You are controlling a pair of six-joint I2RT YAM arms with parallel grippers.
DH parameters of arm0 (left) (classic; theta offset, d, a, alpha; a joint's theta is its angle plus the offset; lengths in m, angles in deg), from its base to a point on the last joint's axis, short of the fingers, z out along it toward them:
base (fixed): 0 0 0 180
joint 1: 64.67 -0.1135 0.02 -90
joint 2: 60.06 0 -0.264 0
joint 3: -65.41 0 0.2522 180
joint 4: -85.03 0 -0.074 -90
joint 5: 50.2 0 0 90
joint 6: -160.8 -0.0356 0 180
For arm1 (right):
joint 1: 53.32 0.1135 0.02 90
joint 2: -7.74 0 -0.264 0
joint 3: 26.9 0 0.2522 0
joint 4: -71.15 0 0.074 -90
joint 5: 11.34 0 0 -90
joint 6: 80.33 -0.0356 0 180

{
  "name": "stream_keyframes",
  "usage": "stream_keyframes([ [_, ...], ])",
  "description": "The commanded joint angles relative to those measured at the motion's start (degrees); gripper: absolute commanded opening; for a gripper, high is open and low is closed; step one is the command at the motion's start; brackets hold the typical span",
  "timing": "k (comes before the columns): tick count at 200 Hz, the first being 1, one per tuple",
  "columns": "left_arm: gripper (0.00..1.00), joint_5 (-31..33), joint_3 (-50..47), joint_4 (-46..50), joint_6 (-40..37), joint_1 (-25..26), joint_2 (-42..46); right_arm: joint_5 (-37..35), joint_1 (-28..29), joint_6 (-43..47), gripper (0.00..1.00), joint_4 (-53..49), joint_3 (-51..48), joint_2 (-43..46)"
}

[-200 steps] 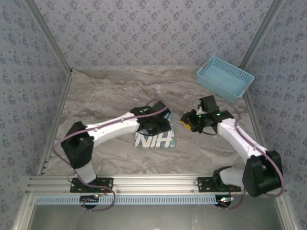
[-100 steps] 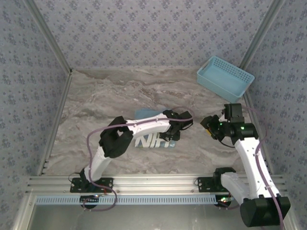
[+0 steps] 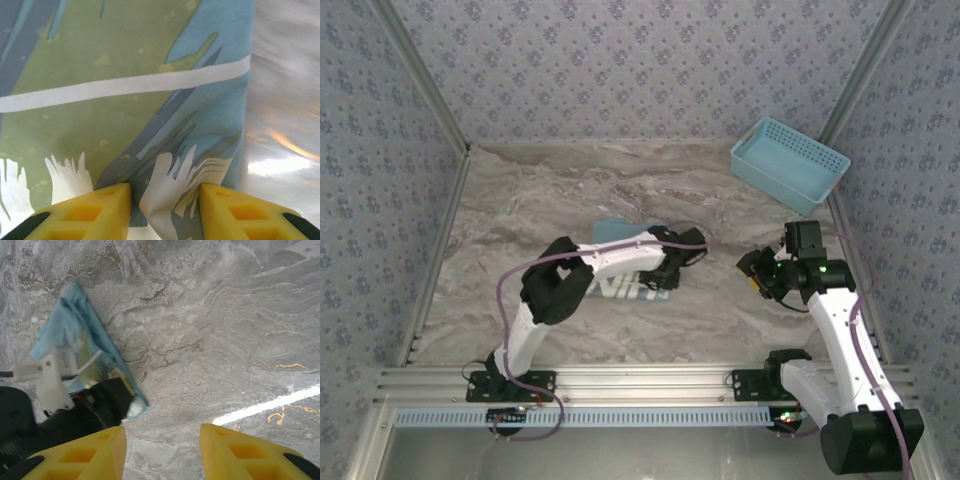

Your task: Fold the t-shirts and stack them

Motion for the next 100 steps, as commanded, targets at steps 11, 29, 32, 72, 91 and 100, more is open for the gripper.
stream_keyframes([
  [11, 0.4, 3.82, -4.38, -1.66, -13.3, -13.03, 1.41, 0.04, 0.11, -2.26, 0.45, 1.33, -0.79, -0.48],
  [29, 0.41, 2.43, -2.71, -3.39, -20.06, -19.99, 0.86, 0.04, 0.35, -2.47, 0.45, 1.39, -0.67, -1.03],
  [32, 0.41, 1.58, -2.17, -3.51, -21.19, -21.04, 0.54, 0.05, 0.36, -2.58, 0.45, 1.44, -0.61, -1.15],
  [72, 0.42, -0.42, 6.41, -4.36, -32.9, -33.89, -4.5, -0.32, 0.64, -3.02, 0.45, 1.27, -0.64, -2.04],
  [91, 0.42, 1.64, 12.41, -3.55, -36.95, -38.36, -7.88, -0.24, 0.7, -3.0, 0.45, 1.21, -0.74, -2.46],
  [100, 0.42, 2.81, 15.75, -2.67, -38.5, -39.78, -9.6, -0.19, 0.71, -3.0, 0.45, 1.21, -0.85, -2.69],
])
